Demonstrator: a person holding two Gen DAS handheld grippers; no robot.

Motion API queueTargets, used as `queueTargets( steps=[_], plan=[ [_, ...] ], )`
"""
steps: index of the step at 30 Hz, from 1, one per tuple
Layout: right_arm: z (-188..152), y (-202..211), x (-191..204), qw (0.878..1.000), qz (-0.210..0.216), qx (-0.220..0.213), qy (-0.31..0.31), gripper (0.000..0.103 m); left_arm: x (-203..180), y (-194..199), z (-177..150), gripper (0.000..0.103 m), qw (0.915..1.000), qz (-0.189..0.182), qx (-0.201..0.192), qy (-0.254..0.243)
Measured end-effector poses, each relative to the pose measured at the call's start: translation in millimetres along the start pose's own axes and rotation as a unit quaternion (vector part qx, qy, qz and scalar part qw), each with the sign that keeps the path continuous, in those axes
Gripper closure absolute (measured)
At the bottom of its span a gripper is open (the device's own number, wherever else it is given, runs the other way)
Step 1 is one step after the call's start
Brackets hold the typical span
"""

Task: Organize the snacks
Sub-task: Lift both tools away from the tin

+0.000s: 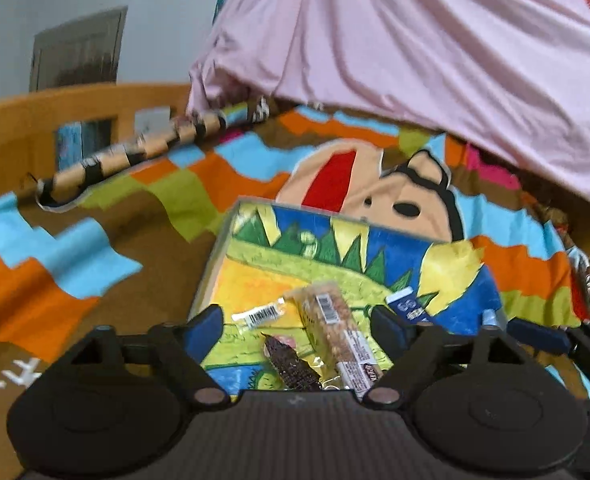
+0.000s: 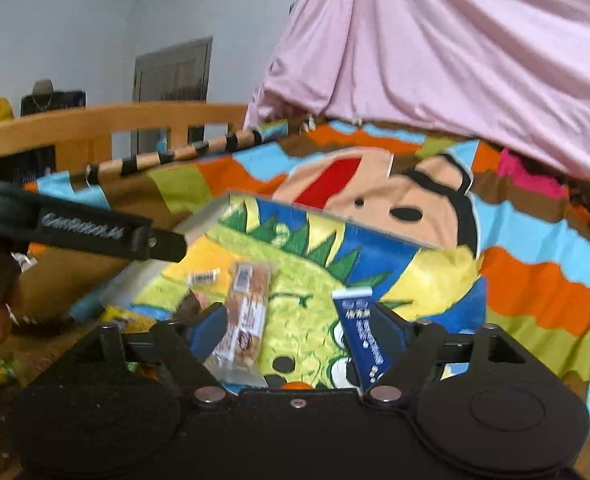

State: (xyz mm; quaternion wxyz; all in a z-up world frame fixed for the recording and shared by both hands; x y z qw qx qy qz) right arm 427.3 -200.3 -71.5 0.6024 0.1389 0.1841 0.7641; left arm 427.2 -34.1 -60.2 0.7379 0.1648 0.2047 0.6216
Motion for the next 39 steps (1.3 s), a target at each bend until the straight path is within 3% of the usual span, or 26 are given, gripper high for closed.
queueTargets(
  steps=[4, 8, 20, 30, 39],
  plan=[
    [13, 33, 2, 1.000, 0.005, -0.031, -0.003, 0.008, 0, 38, 6, 0.005, 0.9993, 0.007, -0.035, -0.004],
    [24, 69, 9, 0.998, 0.010, -0.064, 0.010, 0.001, 0, 75, 11, 0.001, 0.9974, 0.015, -0.070, -0.007],
    [24, 159, 33, 0.992, 0.013, -0.121, 0.042, 0.001, 10, 174, -6, 0.000, 0.9897, 0.051, -0.133, -0.018],
    [-1, 224, 45, 0.990, 0.005, -0.136, 0.045, 0.001, 22, 224, -50, 0.000, 0.9894, 0.071, -0.125, -0.019],
    [-25, 258, 53, 0.992, 0.002, -0.118, 0.038, 0.001, 25, 258, -81, 0.000, 0.9904, 0.074, -0.117, -0.008]
  ],
)
Point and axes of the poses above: each gripper's, at about its wrist camera, not at the fingertips, and y roughly against the way its jaws point, x to its left, z to its top, the point moved 8 cm from there along -y, roughly the way its jaws point, and after that the axes turned 6 degrees about -y, right-handed, at the moved point
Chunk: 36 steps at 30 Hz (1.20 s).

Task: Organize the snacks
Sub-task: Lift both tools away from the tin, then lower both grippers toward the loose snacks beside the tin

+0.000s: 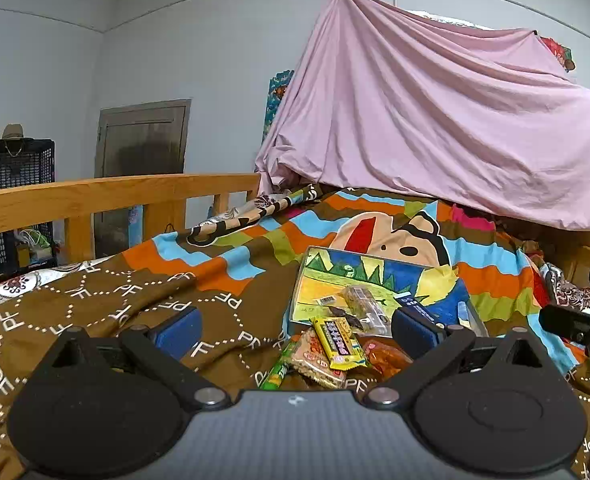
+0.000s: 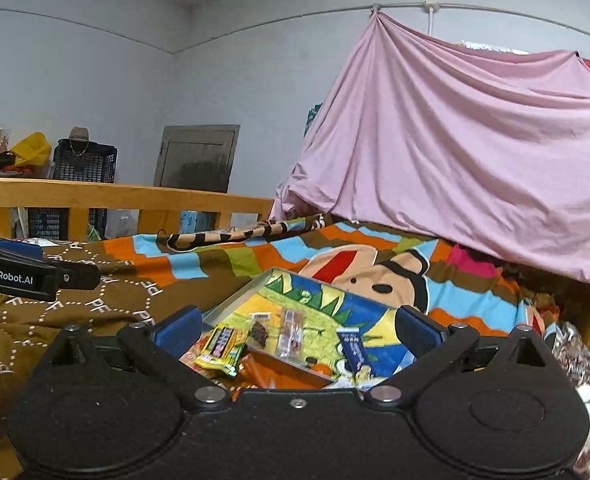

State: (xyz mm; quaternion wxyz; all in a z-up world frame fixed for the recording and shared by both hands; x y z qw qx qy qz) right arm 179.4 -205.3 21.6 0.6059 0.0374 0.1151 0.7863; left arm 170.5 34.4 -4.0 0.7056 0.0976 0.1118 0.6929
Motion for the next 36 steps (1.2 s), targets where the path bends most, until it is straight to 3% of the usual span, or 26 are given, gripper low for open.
queueTargets(
  steps=[10, 24, 30, 36],
  plan=[
    [-12, 31, 6, 1.000, -0.016, 0.018, -0.010, 0.001, -12, 26, -15, 0.000, 0.9997, -0.015, 0.005, -0.021],
    [-11, 40, 16, 0.995, -0.039, 0.074, -0.051, 0.001, -8, 37, -24, 0.000, 0.9979, -0.008, 0.063, -0.011],
    [-2, 39, 32, 0.994, -0.022, 0.095, -0.045, 0.001, -8, 33, -22, 0.000, 0.9959, -0.013, 0.087, -0.017],
    [10, 28, 41, 0.990, 0.013, 0.127, -0.056, 0.001, 5, 4, -16, 0.000, 0.9881, -0.036, 0.150, 0.001]
  ],
)
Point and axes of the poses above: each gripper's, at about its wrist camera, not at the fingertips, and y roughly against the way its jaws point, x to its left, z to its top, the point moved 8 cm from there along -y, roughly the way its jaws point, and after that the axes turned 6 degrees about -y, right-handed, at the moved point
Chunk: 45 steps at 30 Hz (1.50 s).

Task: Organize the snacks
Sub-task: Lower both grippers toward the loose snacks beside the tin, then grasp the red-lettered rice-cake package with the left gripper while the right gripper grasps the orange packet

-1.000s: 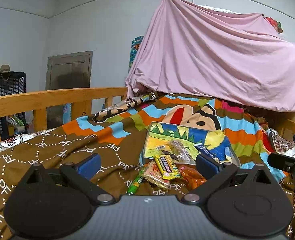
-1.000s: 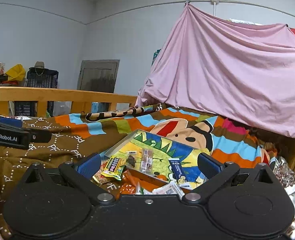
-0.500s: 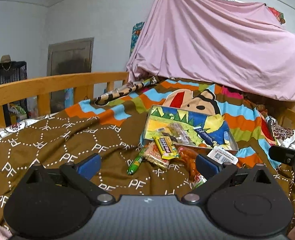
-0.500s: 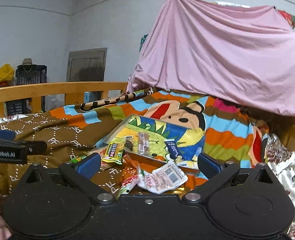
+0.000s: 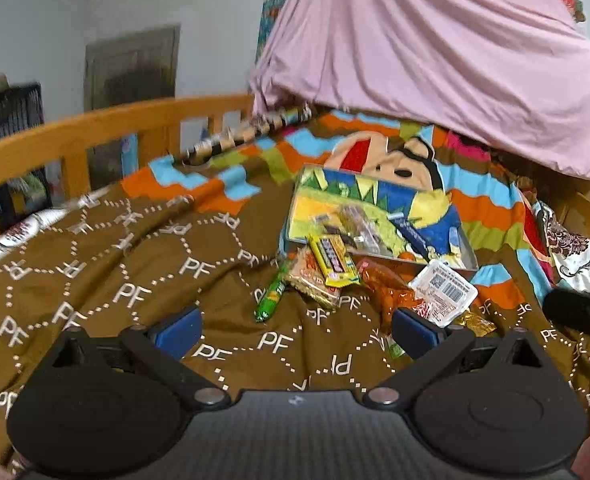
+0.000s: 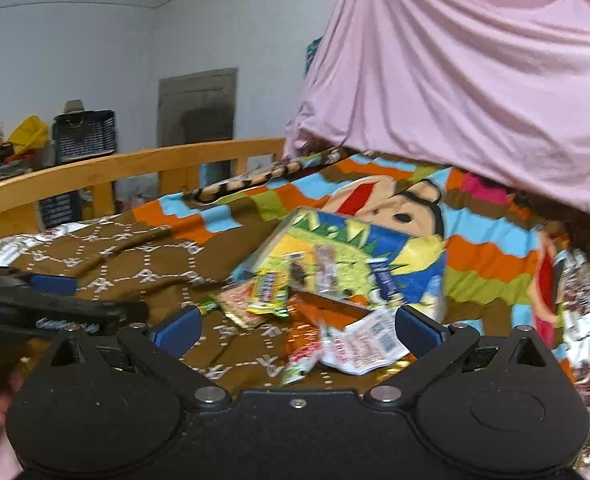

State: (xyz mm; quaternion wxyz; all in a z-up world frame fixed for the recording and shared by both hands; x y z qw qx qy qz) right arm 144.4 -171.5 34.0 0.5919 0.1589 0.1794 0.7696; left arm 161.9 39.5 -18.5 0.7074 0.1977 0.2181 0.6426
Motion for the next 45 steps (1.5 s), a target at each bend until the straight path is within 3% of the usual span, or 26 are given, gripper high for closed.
queueTargets(
  steps=[6, 12, 24, 32, 37, 43, 45],
  plan=[
    [4, -32, -2, 0.997, 0.056, 0.049, 0.018, 0.001, 10, -35, 14, 0.000, 0.9973, -0.055, 0.022, -0.043],
    [-12, -76, -12, 0.994, 0.070, 0.085, 0.022, 0.001, 4, -79, 15, 0.000, 0.9920, -0.075, 0.014, -0.101],
    [-59, -158, -29, 0.978, 0.086, 0.188, -0.041, 0.005, -8, -161, 5, 0.001, 0.9774, -0.146, 0.049, -0.144],
    [-69, -195, -40, 0.969, 0.086, 0.215, -0.090, 0.028, -15, -184, 5, 0.001, 0.9679, -0.181, 0.042, -0.169],
    [-67, -209, -38, 0.972, 0.081, 0.204, -0.088, 0.040, -21, -200, 7, 0.003, 0.9643, -0.207, 0.037, -0.161],
    [-66, -225, -35, 0.977, 0.067, 0.191, -0.068, 0.059, -21, -211, 8, 0.006, 0.9652, -0.205, 0.035, -0.159],
    [-66, -231, -34, 0.978, 0.065, 0.189, -0.063, 0.059, -22, -212, 8, 0.006, 0.9641, -0.202, 0.036, -0.169]
  ],
)
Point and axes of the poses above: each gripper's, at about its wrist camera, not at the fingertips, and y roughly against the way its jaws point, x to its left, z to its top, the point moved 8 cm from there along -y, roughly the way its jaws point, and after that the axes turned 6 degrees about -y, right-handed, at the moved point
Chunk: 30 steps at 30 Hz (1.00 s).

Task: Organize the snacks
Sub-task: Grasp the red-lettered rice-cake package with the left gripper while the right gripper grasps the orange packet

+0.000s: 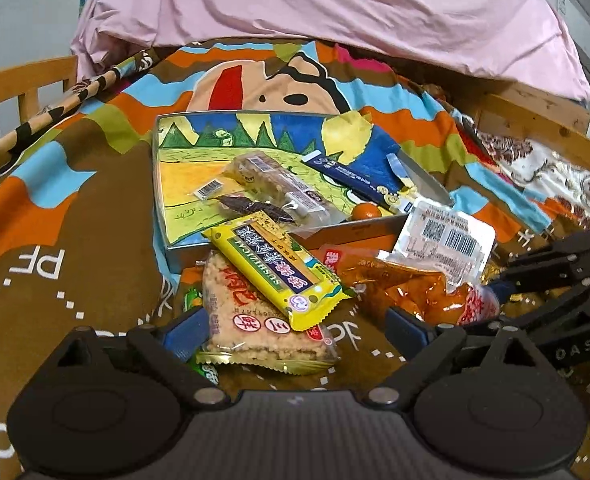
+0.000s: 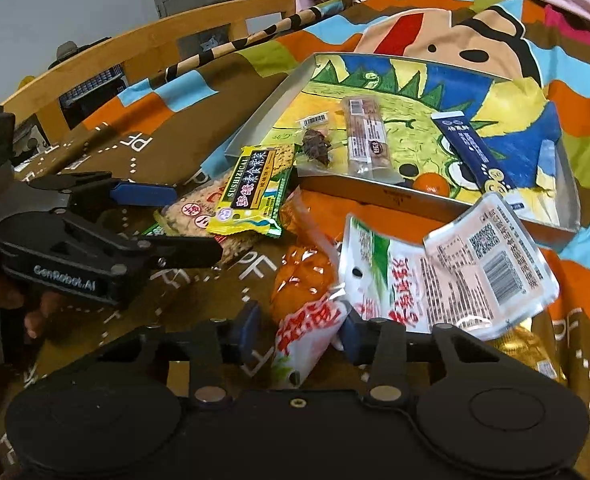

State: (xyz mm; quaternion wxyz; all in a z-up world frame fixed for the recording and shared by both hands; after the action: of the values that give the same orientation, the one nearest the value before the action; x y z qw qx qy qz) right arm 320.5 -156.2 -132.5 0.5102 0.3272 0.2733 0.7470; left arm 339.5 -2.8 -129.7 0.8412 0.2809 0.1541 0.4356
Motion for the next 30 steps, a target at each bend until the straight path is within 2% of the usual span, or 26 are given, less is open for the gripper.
queueTargets(
  steps=[6, 13, 17, 21, 30],
  plan=[
    [2, -11, 1, 1.000, -0.005, -0.002, 0.006, 0.059, -1, -17, -5, 0.009, 0.9980, 0.033, 0.036, -0.040],
    [2, -13, 4, 1.000, -0.010, -0.007, 0.028, 0.059, -3, -28, -5, 0.022, 0.9939, 0.075, 0.043, -0.069],
    [1, -13, 6, 0.999, -0.016, -0.008, 0.034, 0.064, -13, -29, -8, 0.024, 0.9890, 0.090, 0.054, -0.104],
    [1, -6, 11, 0.999, -0.012, -0.011, 0.039, 0.068, -14, -24, -9, 0.026, 0.9909, 0.085, 0.064, -0.082],
    [-9, 11, 16, 0.999, -0.008, 0.008, 0.035, 0.069, -27, 6, -17, 0.027, 0.9930, 0.070, 0.094, -0.014]
  ],
)
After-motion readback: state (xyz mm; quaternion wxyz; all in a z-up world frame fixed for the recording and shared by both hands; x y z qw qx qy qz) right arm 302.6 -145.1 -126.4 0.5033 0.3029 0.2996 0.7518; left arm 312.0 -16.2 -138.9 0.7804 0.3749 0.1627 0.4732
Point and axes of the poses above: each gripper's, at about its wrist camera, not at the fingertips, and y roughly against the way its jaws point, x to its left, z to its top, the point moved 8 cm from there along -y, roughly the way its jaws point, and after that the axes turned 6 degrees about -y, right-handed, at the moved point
